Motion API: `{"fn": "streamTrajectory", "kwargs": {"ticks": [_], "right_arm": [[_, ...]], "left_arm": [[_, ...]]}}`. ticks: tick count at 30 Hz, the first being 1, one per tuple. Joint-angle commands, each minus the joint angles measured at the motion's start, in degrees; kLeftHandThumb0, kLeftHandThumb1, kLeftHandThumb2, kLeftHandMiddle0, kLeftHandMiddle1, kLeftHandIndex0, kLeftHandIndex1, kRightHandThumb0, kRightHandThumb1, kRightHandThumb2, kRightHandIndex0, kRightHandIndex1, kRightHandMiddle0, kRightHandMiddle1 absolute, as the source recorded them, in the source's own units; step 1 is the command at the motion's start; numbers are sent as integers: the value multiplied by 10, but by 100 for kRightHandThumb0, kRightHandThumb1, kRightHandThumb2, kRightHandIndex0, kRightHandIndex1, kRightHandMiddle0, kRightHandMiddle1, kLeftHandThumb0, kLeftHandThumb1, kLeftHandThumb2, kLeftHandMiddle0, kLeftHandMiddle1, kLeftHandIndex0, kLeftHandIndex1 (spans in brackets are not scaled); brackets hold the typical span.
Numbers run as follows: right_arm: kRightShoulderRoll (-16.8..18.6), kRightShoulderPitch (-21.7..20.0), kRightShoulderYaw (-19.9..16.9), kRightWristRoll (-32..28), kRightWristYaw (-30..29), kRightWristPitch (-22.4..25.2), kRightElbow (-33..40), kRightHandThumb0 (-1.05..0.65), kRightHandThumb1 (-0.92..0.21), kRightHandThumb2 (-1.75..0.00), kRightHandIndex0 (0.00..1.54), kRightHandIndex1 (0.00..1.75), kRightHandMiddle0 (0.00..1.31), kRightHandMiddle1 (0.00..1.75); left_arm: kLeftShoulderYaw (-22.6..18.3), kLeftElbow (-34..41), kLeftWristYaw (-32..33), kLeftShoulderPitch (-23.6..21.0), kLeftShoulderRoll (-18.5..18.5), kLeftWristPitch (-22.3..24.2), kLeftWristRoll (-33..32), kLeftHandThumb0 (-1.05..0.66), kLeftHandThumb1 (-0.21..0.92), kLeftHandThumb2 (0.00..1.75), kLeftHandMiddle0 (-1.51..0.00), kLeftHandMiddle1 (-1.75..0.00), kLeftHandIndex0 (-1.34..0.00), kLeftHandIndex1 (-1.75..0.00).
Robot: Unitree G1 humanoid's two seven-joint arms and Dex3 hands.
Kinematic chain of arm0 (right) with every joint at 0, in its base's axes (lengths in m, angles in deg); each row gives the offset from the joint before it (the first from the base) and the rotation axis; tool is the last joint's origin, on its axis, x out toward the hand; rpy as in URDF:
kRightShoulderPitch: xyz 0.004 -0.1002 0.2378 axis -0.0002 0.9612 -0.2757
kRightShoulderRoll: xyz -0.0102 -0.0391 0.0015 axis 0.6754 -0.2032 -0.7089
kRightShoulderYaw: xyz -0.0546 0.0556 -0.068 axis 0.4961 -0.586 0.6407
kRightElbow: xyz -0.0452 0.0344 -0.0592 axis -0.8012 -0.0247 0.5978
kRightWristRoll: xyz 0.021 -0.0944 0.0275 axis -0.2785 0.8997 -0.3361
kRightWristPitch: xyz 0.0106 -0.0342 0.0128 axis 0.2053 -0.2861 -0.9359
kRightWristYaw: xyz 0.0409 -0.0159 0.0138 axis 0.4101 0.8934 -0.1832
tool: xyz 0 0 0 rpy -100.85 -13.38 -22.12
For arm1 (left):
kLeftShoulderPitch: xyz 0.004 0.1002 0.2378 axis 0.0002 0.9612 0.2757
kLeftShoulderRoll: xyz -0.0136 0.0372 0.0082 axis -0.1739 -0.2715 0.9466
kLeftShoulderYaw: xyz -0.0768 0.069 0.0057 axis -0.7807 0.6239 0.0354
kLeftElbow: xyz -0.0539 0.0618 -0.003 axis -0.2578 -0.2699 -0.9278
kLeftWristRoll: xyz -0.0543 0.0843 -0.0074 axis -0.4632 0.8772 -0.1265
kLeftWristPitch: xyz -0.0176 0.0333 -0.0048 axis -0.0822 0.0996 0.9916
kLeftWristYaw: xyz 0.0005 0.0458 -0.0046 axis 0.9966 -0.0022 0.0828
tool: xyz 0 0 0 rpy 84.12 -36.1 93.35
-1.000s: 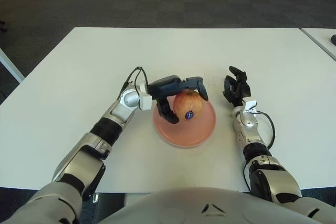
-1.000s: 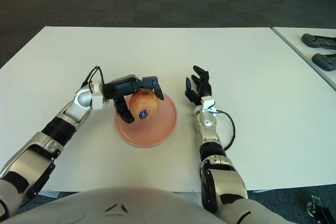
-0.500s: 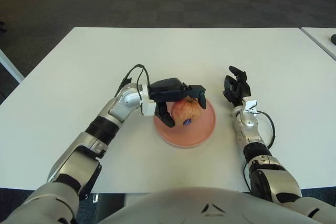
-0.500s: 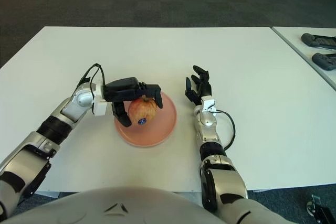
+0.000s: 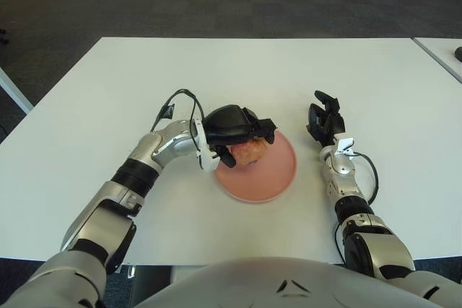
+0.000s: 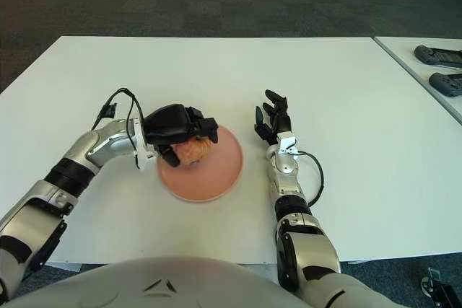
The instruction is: Put the apple into the plate.
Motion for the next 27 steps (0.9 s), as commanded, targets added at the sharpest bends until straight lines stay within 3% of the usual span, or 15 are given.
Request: {"fn": "streamTrajectory", "kwargs": {"ticks": [1,11,27], "right_arm": [[3,35,-1,-5,-1,29,-29,-62,-92,-60,14,62,0,78],[4,33,-1,-5,-1,26,-33,-61,-92,-62,15,63,0,78],[5,32,-3,-7,0,24,-36,-62,-92,-62,14,62,0,75]], "left_arm": [[10,9,47,-28,-11,30,51,-49,28,136,-122,-175,-64,-175],[47,12,109,-36,-20,87,114,-49,28,136,-126,-175,-64,-175],[78,-8,124,-48,-27,101,101,-49,28,136,-123,-175,-64,-175]]}}
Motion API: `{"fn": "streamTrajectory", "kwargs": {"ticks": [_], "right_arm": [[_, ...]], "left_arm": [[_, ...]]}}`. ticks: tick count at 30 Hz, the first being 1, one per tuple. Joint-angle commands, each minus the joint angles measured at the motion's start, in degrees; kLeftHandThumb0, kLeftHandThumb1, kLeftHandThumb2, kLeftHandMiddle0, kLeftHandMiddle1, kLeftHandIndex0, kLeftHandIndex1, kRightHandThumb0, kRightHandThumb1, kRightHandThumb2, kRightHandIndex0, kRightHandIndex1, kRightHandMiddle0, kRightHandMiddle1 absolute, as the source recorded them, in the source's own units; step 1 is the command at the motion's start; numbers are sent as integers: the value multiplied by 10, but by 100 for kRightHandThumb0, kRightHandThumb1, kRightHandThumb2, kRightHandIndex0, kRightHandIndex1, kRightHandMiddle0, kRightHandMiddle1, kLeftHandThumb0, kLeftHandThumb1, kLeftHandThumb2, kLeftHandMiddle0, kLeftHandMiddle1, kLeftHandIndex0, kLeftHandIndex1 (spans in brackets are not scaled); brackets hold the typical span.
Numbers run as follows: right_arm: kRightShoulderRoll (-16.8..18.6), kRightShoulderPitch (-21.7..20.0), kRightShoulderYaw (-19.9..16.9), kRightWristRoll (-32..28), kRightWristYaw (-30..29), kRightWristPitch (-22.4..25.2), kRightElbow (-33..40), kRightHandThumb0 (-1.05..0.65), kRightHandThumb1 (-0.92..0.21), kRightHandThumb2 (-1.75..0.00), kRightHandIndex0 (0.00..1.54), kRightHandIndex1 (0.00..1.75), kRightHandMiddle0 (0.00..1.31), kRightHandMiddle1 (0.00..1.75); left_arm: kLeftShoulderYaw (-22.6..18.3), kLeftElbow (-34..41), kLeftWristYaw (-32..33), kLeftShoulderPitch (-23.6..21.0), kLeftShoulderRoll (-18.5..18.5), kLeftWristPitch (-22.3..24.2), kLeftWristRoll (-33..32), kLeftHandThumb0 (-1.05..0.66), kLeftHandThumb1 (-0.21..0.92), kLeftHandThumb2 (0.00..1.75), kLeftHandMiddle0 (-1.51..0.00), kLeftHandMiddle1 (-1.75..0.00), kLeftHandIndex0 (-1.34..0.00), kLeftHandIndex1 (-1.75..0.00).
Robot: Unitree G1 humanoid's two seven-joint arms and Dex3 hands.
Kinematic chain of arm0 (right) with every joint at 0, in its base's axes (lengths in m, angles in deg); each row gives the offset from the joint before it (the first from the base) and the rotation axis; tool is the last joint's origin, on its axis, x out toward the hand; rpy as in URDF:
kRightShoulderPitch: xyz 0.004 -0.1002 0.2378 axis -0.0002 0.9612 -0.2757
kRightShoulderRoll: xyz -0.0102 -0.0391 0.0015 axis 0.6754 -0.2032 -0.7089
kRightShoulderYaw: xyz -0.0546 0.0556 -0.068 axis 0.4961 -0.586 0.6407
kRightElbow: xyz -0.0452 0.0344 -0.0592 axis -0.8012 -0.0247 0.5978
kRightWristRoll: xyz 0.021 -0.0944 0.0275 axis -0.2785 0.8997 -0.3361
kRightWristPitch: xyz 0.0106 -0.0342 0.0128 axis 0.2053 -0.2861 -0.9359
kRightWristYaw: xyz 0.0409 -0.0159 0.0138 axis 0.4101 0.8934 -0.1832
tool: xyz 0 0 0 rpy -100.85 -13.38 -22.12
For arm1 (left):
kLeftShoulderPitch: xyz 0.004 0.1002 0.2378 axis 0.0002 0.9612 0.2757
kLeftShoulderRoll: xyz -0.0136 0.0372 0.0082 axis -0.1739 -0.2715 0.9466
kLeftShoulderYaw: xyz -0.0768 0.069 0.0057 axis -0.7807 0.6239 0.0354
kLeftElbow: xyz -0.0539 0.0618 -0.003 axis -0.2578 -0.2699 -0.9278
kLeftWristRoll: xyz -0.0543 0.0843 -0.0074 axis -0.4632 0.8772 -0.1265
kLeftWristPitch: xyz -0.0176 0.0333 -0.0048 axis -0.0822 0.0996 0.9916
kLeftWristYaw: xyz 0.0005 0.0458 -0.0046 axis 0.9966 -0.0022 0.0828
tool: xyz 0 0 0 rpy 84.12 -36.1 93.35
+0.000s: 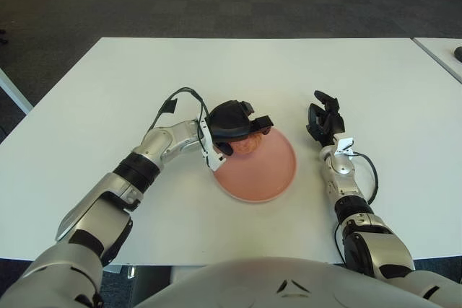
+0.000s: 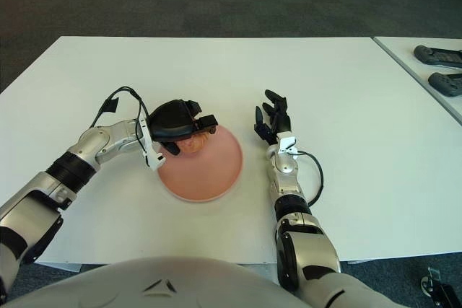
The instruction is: Put the apple into the plate.
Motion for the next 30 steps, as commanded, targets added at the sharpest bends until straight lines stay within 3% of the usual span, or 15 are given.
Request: {"fn": "streamTrajectory", "kwargs": {"ticks": [1,17,26,27,28,30], "right_arm": [[5,33,-3,-7,-1,26,-31,-62,-92,-62,14,63,0,75],[6,32,-1,-4,-4,25,-33,-62,-92,-61,15,63,0,78],[6,35,-1,-4,-6,23,-29,-62,-92,-60,16,64,0,80],[6,35,-1,-3,-6,23,-29,-62,-92,-59,16,64,0,79],[6,35,-1,-3,-7,23,-28,-62,-92,-59,15,64,0,79],[7,36,-1,-2,-10,22,-27,-62,-92,-59,16,64,0,79]], "left_arm": [[1,-3,10,-19,-6,5,-11,-49,28,136,-123,-175,-64,-175],[6,-30,23,-24,-2,-11,-44,-49,28,136,-123,-175,-64,-175],[3,-55,66,-29,5,-48,-65,-52,24,141,-119,-175,-68,-175],[3,-58,70,-30,5,-53,-67,-64,49,119,-115,-175,-73,-175],[3,-62,70,-31,6,-58,-71,-71,64,105,-113,-175,-76,-175],[2,-70,65,-33,7,-67,-82,-79,78,93,-102,-175,-67,-175]]}}
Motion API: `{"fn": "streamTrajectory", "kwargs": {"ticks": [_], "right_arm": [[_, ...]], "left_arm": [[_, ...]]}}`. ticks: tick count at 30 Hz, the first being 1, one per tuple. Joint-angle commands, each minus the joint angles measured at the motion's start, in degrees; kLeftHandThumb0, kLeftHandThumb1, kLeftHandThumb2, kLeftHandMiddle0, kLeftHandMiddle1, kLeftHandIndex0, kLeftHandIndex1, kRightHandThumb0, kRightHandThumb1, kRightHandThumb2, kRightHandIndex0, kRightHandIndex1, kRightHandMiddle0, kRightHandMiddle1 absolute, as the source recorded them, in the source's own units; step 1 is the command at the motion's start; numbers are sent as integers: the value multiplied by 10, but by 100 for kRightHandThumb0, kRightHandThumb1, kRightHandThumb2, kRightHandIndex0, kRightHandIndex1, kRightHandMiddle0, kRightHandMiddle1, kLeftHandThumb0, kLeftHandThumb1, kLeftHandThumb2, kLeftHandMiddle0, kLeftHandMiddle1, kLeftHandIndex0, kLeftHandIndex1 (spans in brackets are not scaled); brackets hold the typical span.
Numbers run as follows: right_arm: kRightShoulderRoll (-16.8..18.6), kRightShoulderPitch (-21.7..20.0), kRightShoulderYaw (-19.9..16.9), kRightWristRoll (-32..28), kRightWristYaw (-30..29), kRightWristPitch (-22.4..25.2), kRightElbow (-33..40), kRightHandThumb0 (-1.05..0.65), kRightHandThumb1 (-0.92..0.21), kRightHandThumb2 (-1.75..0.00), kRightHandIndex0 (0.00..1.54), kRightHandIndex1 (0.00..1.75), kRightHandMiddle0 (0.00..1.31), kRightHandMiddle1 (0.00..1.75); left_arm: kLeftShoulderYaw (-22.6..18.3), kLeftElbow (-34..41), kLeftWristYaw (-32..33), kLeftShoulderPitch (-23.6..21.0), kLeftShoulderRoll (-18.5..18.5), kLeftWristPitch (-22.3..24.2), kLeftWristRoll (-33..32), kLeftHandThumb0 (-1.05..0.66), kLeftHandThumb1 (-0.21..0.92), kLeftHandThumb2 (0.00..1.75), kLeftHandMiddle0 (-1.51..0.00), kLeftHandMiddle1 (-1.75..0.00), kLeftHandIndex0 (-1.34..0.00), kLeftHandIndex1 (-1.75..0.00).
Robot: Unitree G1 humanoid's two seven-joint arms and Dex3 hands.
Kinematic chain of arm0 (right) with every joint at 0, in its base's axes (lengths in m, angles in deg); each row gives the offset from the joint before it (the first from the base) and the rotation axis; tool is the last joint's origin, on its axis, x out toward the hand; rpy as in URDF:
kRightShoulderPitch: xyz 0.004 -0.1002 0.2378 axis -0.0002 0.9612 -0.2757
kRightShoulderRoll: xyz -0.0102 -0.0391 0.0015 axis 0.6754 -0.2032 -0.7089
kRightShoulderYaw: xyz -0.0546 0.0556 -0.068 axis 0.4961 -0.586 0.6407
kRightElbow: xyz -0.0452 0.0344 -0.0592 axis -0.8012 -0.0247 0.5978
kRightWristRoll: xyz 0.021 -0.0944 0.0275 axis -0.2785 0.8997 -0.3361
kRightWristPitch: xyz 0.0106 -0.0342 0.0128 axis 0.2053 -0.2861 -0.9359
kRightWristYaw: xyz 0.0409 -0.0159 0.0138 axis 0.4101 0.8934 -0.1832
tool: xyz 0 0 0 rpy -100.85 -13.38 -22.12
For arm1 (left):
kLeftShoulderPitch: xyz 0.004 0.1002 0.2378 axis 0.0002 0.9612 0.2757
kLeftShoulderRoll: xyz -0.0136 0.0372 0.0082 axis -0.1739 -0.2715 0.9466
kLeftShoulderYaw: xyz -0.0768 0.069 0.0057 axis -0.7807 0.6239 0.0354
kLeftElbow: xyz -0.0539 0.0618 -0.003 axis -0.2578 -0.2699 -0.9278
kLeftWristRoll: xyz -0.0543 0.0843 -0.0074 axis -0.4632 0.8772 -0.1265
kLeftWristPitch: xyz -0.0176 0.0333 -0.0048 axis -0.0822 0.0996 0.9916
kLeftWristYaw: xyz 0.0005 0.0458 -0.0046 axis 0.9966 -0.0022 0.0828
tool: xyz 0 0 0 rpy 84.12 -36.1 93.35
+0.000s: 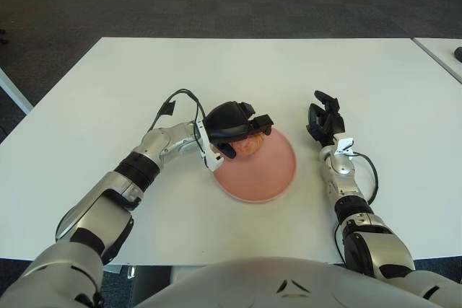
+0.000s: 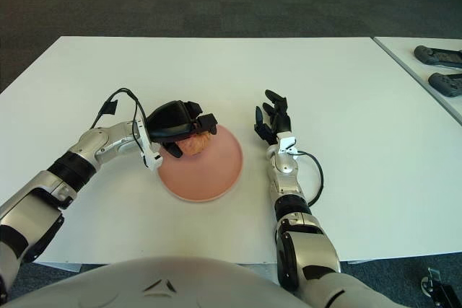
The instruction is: Put the apple into the plate.
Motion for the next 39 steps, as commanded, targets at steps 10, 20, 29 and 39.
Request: {"fn": "streamTrajectory", "kwargs": {"ticks": [10,20,29,39], "right_arm": [[8,37,4,5,-27,22,-21,-63,-92,-58,14,64,0,85],[5,41,15,16,-40,16,-15,-69,-92,-61,8,58,0,85],[6,40,14,10,-39,23,-15,-69,-92,-56,8,55,0,86],[6,37,12,6,-36,29,-16,-68,-92,-55,9,54,0,84]], "left_arm": [[2,-39,-55,-41,-4,-47,-67,-104,92,86,-3,-26,-2,-61],[-2,-61,-94,-47,-4,-81,-115,-105,92,77,0,0,0,-4],[-7,-71,-122,-45,2,-83,-151,-105,92,64,0,0,0,0],[-12,-83,-140,-46,7,-85,-171,-105,92,50,0,0,0,0]]}}
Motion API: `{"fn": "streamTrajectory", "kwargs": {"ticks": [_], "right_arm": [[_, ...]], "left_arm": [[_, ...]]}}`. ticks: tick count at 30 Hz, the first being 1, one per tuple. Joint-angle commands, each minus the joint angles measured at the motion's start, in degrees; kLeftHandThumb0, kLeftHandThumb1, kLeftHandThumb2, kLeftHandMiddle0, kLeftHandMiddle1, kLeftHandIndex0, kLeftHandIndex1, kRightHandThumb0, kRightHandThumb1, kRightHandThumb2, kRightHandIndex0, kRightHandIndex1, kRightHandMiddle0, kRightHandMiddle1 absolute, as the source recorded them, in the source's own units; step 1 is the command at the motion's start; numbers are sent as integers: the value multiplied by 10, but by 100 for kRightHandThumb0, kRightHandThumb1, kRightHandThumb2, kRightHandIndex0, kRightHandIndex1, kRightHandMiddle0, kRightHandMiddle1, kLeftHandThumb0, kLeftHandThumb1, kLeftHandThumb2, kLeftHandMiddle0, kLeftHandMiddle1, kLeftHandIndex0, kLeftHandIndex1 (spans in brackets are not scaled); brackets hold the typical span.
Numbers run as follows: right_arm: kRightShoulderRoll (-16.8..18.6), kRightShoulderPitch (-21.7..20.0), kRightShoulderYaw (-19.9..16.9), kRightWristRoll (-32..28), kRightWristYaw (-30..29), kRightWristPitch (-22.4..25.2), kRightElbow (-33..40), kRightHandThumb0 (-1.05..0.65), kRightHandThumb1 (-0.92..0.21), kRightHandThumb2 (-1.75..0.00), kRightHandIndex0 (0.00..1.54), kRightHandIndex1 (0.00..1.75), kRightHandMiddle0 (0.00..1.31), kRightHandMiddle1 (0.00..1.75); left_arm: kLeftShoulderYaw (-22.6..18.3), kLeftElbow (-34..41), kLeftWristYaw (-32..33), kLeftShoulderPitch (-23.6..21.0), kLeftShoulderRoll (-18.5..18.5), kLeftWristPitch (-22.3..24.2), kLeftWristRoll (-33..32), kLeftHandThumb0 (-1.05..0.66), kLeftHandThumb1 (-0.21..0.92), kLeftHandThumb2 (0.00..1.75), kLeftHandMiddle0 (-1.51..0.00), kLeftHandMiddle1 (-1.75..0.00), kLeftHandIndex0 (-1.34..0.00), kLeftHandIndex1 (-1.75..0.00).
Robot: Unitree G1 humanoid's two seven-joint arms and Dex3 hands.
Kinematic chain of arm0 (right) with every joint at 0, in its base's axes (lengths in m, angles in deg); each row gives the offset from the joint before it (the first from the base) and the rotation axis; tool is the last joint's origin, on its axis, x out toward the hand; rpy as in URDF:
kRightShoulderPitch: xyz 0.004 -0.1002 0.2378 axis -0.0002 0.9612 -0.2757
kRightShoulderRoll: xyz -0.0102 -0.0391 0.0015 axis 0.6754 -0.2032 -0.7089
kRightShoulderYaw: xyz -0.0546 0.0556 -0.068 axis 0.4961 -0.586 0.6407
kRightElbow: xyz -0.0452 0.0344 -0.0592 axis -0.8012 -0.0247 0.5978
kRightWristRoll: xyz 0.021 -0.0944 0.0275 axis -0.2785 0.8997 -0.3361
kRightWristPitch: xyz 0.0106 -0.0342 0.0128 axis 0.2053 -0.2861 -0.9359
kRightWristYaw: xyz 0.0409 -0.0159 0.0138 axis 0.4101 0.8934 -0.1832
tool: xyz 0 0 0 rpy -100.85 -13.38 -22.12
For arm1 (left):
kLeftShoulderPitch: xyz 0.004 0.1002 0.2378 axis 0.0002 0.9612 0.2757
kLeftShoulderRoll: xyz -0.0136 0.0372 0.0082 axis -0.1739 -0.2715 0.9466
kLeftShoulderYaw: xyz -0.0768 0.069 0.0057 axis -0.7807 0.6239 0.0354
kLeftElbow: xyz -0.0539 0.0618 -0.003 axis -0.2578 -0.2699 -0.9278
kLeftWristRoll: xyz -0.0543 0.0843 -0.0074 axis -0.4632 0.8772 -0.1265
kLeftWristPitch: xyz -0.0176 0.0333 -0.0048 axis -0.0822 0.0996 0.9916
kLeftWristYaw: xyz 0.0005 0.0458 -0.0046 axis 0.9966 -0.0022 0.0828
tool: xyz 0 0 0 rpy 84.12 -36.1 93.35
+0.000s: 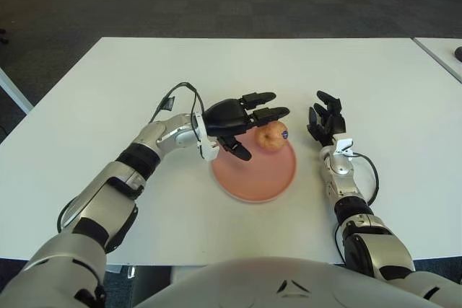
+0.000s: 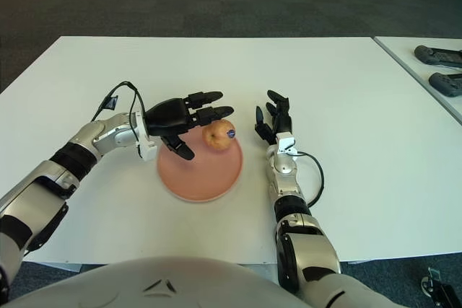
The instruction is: Put the apple into the plate.
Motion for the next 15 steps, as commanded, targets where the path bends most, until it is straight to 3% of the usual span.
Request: {"fn": "streamTrajectory", "kwargs": {"ticks": [1,15], "right_arm": [[6,33,0,-3,3,28,-23,-68,-92,-55,9,53,0,84],[2,32,-2,-8,16,30,-29,-67,-92,-57,9,51,0,82]], "left_arm": [[-7,-8,-9,-7,-1,-3,-12,-105,92,50,0,0,0,0],[-23,-19,-19,-16,-2,-3,-34,-105,92,47,0,0,0,0]]}}
